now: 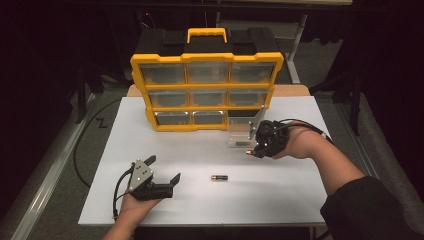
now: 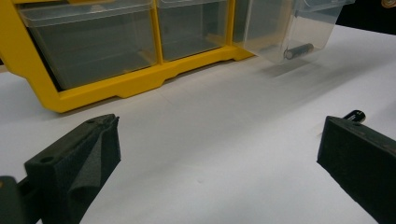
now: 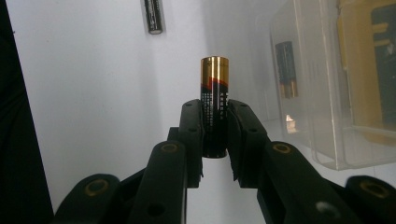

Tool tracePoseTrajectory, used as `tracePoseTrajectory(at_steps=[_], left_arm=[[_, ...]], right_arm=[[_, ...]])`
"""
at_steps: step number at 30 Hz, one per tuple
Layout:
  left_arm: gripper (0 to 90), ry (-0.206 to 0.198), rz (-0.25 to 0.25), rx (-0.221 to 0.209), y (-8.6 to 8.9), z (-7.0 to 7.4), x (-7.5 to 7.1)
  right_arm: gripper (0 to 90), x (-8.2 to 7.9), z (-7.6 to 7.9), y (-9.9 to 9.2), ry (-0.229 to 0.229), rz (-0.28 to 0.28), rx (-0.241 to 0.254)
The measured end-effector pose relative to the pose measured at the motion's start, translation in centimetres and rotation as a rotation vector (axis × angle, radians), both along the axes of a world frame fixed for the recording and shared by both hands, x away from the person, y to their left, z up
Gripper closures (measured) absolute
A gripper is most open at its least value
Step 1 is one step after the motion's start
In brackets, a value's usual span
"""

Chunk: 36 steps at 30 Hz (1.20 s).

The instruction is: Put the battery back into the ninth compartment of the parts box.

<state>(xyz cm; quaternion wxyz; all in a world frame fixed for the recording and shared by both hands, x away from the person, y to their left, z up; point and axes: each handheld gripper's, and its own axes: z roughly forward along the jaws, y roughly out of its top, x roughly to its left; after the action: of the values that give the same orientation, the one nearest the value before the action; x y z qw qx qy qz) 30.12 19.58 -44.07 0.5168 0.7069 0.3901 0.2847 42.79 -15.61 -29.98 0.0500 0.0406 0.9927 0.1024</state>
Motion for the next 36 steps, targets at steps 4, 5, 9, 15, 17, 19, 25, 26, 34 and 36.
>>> tracePoseTrajectory(at_steps=[4, 5, 9, 15, 17, 19, 25, 26, 34, 36], left_arm=[[0.3, 0.003, 0.0, 0.001, 0.0, -0.1, 0.1], [0.3, 0.002, -0.001, 0.002, 0.0, 0.0, 0.0], [0.3, 0.002, 0.003, -0.002, 0.0, 0.0, 0.0], [0.3, 0.003, -0.003, 0.004, 0.0, -0.1, 0.1], [0.3, 0.003, -0.003, 0.004, 0.0, -0.1, 0.1], [0.3, 0.003, -0.002, 0.004, 0.0, -0.1, 0.1], [0.3, 0.0, -0.001, 0.0, 0.0, 0.0, 0.1], [0.3, 0.0, -0.001, 0.001, 0.0, 0.0, 0.1], [0.3, 0.001, -0.001, -0.003, 0.1, 0.0, 0.0], [0.3, -0.001, 0.001, -0.004, 0.0, 0.0, 0.0]], right_arm=[[78.7, 0.2, 0.4, 0.2, 0.003, 0.009, -0.006], [78.7, 0.2, 0.6, 0.2, 0.006, -0.004, -0.008], [78.7, 0.5, 1.1, 0.4, -0.003, 0.001, -0.001], [78.7, 0.8, 1.4, 0.6, -0.005, -0.004, -0.003], [78.7, 1.0, 1.4, 0.6, -0.009, -0.006, -0.01], [78.7, 1.2, 1.4, 0.6, -0.006, -0.004, -0.012], [78.7, 2.0, 2.3, 0.8, -0.009, -0.008, 0.001], [78.7, 2.2, 2.5, 0.9, -0.014, -0.007, -0.007], [78.7, 3.3, 2.8, 0.9, -0.026, -0.019, -0.005], [78.7, 3.6, 2.9, 0.9, -0.022, -0.031, -0.003]])
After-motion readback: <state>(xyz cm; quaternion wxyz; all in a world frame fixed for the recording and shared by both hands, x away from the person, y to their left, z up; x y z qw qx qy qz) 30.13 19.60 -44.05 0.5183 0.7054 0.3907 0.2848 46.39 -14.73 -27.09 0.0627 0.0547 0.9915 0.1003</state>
